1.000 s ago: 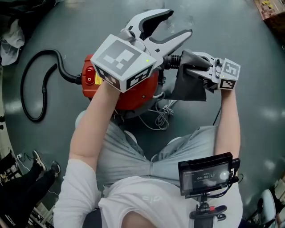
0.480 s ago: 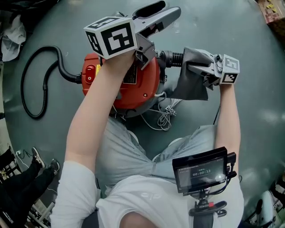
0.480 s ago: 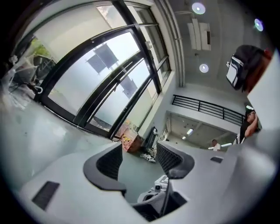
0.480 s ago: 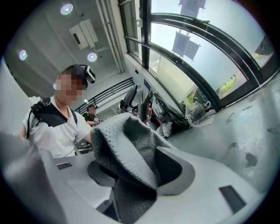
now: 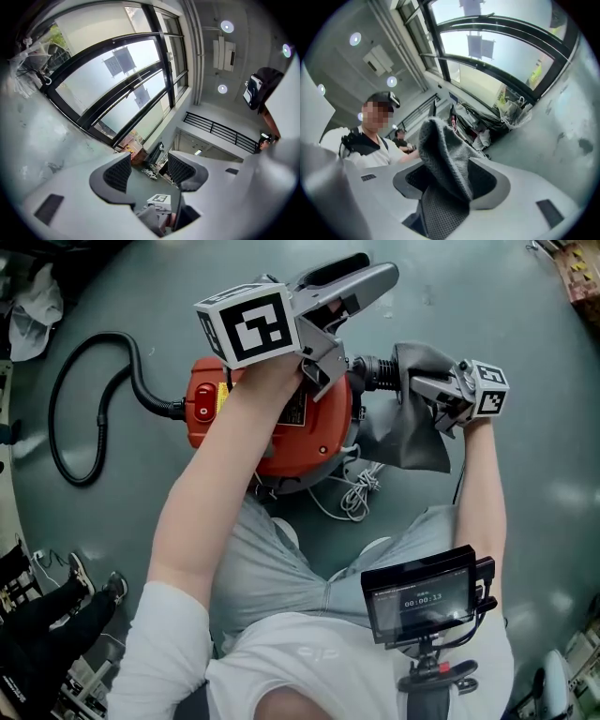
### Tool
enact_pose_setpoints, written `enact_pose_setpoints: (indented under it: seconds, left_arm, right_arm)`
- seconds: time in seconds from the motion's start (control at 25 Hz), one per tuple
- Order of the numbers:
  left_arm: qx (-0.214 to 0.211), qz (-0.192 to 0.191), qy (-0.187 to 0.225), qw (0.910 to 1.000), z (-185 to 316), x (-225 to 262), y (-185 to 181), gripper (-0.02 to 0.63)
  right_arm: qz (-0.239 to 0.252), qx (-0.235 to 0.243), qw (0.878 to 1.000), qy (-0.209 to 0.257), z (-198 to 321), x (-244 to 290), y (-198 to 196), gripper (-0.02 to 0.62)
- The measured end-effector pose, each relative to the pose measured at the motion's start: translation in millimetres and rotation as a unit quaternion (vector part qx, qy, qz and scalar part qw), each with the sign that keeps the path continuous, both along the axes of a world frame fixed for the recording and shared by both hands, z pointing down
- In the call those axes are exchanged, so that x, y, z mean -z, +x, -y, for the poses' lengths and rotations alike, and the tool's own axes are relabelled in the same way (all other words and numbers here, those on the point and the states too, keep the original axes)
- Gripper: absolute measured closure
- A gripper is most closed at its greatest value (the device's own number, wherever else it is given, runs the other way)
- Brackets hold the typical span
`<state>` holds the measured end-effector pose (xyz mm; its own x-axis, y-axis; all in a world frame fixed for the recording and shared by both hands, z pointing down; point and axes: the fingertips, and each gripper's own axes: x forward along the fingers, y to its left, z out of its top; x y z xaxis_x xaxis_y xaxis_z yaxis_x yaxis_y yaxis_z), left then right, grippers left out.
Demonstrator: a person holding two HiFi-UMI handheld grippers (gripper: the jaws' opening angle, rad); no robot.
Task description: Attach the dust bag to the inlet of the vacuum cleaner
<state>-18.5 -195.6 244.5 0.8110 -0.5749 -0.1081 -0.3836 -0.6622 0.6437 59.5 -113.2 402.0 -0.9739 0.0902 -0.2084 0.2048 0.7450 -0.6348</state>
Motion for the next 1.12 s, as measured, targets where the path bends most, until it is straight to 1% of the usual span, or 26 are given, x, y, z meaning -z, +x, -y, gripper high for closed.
enact_pose_setpoints:
  seconds: [0.04, 0.08, 0.12, 0.16, 0.24, 0.28, 0.32, 0.36, 0.4, 0.48, 0.52, 0.6, 0.64, 0.68, 0.76, 0.8, 0.84, 0.88, 1.0, 1.08, 1.12]
  left_arm:
    - [-0.001, 0.000, 0.000, 1.0000, 0, 0, 1, 0.353]
    - [-0.001, 0.000, -0.001, 1.0000, -1, -1, 1, 0.354]
    - [-0.001, -0.002, -0.002, 1.0000, -1, -1, 1, 0.353]
    - [-0.001, -0.006, -0.005, 1.0000, -1, -1, 1, 0.353]
    - [0.001, -0.013, -0.011, 0.9999, 1, -1, -1, 0.353]
    - [0.004, -0.016, -0.013, 0.9998, 1, -1, -2, 0.353]
    - [0.006, -0.016, -0.014, 0.9998, 2, -1, -3, 0.353]
    - [0.008, -0.016, -0.014, 0.9998, 2, -2, -4, 0.353]
    - [0.009, -0.014, -0.014, 0.9998, 2, -2, -4, 0.353]
    - [0.012, -0.014, -0.016, 0.9997, 3, -3, -4, 0.353]
    - [0.013, -0.015, -0.017, 0.9997, 3, -3, -5, 0.353]
    - [0.012, -0.018, -0.019, 0.9996, 3, -3, -5, 0.353]
    - [0.011, -0.018, -0.019, 0.9996, 3, -3, -4, 0.354]
    - [0.010, -0.018, -0.018, 0.9996, 2, -3, -4, 0.354]
    - [0.010, -0.018, -0.018, 0.9996, 2, -3, -4, 0.353]
    - [0.010, -0.018, -0.019, 0.9996, 2, -3, -4, 0.354]
    - [0.010, -0.018, -0.018, 0.9996, 2, -3, -4, 0.354]
    - [0.009, -0.018, -0.017, 0.9996, 3, -2, -4, 0.353]
    - [0.004, -0.026, -0.019, 0.9995, 1, 1, -4, 0.354]
    - [0.002, -0.030, -0.025, 0.9992, 0, 0, -3, 0.354]
    - [0.001, -0.030, -0.027, 0.9992, -1, -1, -2, 0.354]
  right_arm:
    - [-0.031, -0.003, 0.999, 0.040, -3, 5, -4, 0.382]
    - [-0.063, -0.006, 0.994, 0.085, -6, 11, -9, 0.379]
    - [-0.082, -0.012, 0.990, 0.113, -8, 14, -14, 0.372]
    - [-0.081, -0.021, 0.990, 0.110, -7, 14, -16, 0.371]
    - [-0.033, -0.045, 0.998, 0.041, -2, 5, -11, 0.352]
    - [-0.007, -0.054, 0.998, 0.013, -1, 1, -6, 0.340]
    - [0.010, -0.060, 0.998, -0.001, -2, -1, 1, 0.341]
    - [0.017, -0.062, 0.998, -0.005, -4, -3, 8, 0.341]
    - [0.013, -0.060, 0.998, -0.006, -5, -6, 16, 0.341]
    - [-0.021, -0.059, 0.998, 0.002, -7, -15, 33, 0.341]
    - [-0.041, -0.063, 0.997, 0.017, -6, -17, 40, 0.341]
    - [-0.073, -0.066, 0.993, 0.069, -8, -13, 42, 0.341]
    - [-0.090, -0.057, 0.990, 0.089, -11, -12, 39, 0.342]
    - [-0.106, -0.039, 0.989, 0.092, -14, -15, 36, 0.342]
    - [-0.130, 0.007, 0.990, 0.061, -24, -28, 24, 0.342]
    - [-0.134, 0.023, 0.989, 0.050, -29, -34, 14, 0.341]
    - [-0.131, 0.030, 0.990, 0.050, -33, -38, 3, 0.341]
    - [-0.122, 0.029, 0.990, 0.059, -34, -38, -6, 0.316]
    - [-0.097, 0.014, 0.991, 0.096, -30, -36, -9, 0.310]
    - [-0.100, 0.012, 0.988, 0.113, -26, -33, -5, 0.310]
    - [-0.113, 0.012, 0.986, 0.125, -24, -31, -5, 0.310]
